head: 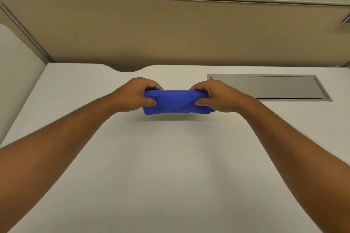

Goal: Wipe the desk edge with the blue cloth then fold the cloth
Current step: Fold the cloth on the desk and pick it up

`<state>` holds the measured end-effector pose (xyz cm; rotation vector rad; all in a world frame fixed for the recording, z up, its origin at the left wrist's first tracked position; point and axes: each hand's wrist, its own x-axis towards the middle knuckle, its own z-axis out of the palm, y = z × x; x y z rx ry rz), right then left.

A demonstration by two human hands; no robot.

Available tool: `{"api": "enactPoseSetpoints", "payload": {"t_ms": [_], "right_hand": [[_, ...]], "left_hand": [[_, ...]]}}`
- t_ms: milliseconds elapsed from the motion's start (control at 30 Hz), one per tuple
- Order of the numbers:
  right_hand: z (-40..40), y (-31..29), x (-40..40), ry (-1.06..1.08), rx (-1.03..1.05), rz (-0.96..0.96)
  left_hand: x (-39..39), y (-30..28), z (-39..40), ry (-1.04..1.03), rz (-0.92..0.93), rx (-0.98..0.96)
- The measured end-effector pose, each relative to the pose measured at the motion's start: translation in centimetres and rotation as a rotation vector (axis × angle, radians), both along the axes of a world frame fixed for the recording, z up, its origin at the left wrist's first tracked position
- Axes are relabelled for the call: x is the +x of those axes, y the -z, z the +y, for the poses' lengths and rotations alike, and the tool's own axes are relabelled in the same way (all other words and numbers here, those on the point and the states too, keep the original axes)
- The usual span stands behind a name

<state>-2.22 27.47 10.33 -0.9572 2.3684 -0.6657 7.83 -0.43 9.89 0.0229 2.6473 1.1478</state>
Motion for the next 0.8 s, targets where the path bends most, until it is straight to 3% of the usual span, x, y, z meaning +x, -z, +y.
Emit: {"api": "enactPoseSetpoints", "payload": {"t_ms": [167, 267, 400, 600, 800], "right_hand": [[-2.1, 2.1, -8.3, 0.128, -0.121, 0.398], [-3.1, 6.5, -10.7, 0.085, 0.014, 0.544], [-2.6, 12.0, -8.9, -0.001, 0.293, 0.473], [-4.2, 14.8, -7.9, 0.168, 0.014, 0.637], [-4.7, 14.4, -9.8, 0.066, 0.171, 0.533]], "left_hand": [[-9.0, 2.4, -0.3, -0.129, 0.335, -0.133], [-11.8, 5.8, -0.7, -0.197, 0.453, -0.256], [-11.1, 11.3, -1.3, -0.032, 0.322, -0.458], [-10.1, 15.0, -1.7, 0.018, 0.393, -0.543], [-13.0, 15.0, -1.5, 0.087, 0.340, -0.611]]}}
